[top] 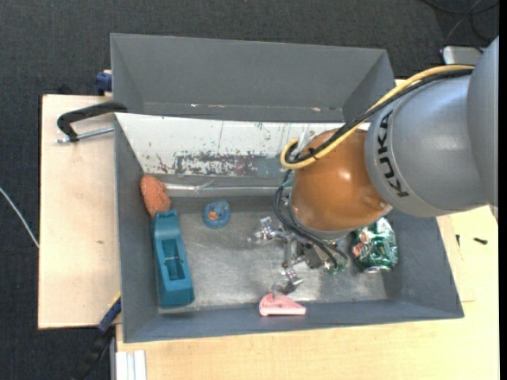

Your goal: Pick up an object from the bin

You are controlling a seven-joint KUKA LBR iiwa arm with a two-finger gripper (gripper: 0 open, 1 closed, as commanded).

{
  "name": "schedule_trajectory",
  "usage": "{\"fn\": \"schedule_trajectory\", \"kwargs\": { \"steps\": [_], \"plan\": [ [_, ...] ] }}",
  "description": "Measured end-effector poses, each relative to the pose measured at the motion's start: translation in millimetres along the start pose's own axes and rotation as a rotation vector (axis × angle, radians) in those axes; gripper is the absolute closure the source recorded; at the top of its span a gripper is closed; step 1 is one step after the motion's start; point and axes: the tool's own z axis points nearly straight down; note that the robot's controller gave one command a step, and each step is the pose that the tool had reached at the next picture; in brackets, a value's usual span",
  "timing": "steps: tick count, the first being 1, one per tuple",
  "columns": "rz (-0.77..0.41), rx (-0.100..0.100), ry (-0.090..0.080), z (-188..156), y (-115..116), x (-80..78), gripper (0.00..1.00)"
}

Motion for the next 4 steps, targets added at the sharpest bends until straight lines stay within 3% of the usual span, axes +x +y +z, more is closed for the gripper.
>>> {"fn": "schedule_trajectory", "kwargs": {
  "steps": [1,2,3,4],
  "plan": [
    [-0.278,0.003,0.000,-12,-21,8.1,0.00],
    [-0.428,0.000,0.003,-30,-31,9.4,0.00],
    [-0.467,0.003,-0.008,14,59,-26.0,1.00],
    [-0.466,0.003,-0.008,14,59,-26.0,1.00]
  ]
}}
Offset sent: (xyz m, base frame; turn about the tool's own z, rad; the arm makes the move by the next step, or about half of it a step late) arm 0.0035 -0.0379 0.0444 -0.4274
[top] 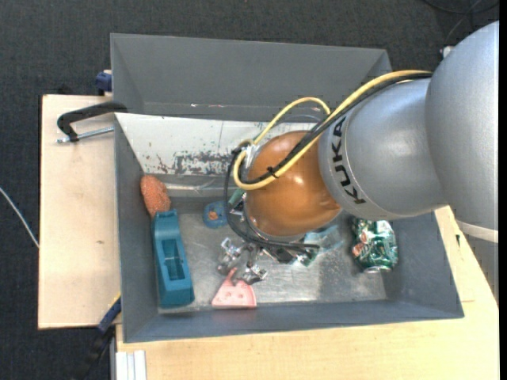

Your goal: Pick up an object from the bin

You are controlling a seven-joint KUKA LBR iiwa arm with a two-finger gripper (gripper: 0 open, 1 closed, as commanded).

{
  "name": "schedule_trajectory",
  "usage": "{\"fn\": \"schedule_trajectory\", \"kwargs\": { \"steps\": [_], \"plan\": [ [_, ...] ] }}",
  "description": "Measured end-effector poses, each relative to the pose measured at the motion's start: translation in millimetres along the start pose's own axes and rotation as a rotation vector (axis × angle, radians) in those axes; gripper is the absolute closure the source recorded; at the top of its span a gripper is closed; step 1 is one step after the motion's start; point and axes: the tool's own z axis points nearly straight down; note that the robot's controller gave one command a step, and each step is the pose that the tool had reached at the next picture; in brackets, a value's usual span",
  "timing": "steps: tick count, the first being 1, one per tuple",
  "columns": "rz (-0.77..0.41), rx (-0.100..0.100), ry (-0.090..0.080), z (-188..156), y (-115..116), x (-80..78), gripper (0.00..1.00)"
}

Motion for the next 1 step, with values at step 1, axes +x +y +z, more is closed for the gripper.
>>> {"fn": "schedule_trajectory", "kwargs": {
  "steps": [1],
  "plan": [
    [-0.154,0.000,0.010,0.9,8.8,-28.8,1.00]
  ]
}}
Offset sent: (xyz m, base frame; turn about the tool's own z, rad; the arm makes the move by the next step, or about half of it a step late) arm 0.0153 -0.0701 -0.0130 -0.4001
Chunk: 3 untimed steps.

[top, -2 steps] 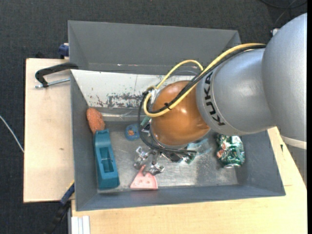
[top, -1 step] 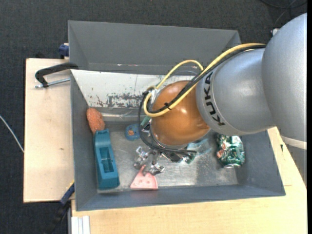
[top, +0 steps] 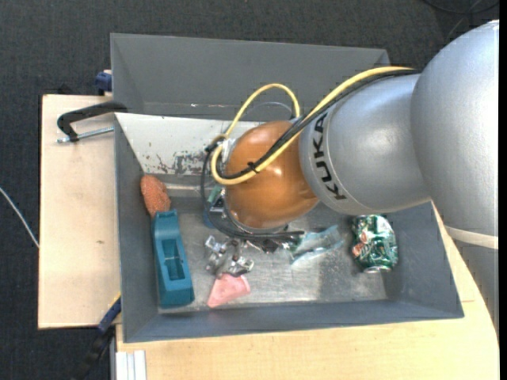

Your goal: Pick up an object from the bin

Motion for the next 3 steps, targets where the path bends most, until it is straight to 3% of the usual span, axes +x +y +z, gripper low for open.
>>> {"fn": "schedule_trajectory", "kwargs": {
  "steps": [1,2,3],
  "plan": [
    [-0.238,0.003,-0.008,8,-60,77.7,0.00],
    [-0.243,0.003,-0.005,9,-59,76.3,0.00],
    [-0.307,-0.005,-0.003,0,-80,124.1,0.00]
  ]
}}
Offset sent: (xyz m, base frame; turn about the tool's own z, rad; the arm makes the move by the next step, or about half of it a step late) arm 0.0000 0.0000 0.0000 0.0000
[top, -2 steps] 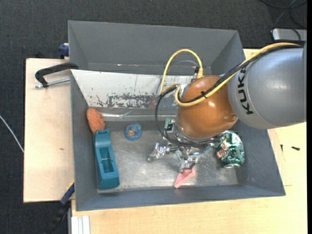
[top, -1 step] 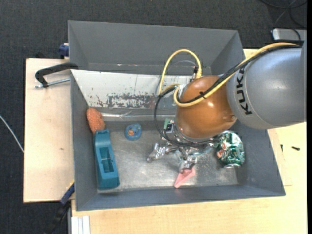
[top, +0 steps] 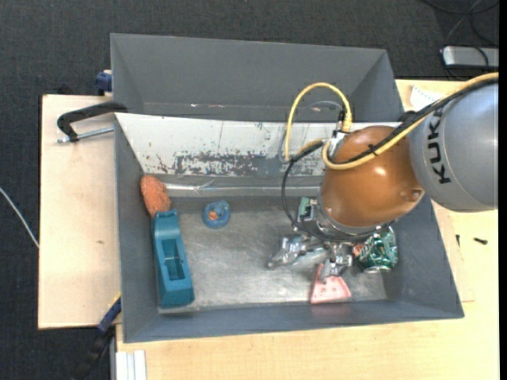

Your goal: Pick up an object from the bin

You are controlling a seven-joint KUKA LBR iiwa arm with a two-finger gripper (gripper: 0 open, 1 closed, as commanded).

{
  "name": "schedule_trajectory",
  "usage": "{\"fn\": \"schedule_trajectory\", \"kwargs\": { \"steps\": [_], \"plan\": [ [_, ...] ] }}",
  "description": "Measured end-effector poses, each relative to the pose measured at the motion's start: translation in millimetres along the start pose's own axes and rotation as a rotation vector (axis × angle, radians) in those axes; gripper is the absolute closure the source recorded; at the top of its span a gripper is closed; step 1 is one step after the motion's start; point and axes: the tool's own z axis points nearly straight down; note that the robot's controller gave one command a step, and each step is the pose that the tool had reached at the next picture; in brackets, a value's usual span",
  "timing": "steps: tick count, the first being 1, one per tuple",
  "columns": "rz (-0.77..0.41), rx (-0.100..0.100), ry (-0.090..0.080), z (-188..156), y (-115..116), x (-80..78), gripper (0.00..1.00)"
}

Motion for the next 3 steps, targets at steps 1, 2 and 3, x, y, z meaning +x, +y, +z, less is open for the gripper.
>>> {"fn": "schedule_trajectory", "kwargs": {
  "steps": [1,2,3],
  "plan": [
    [0.178,-0.001,0.012,7,-8,23.3,1.00],
    [0.178,-0.001,0.012,7,-8,23.3,1.00],
    [-0.047,-0.008,0.019,7,-22,0.3,1.00]
  ]
}}
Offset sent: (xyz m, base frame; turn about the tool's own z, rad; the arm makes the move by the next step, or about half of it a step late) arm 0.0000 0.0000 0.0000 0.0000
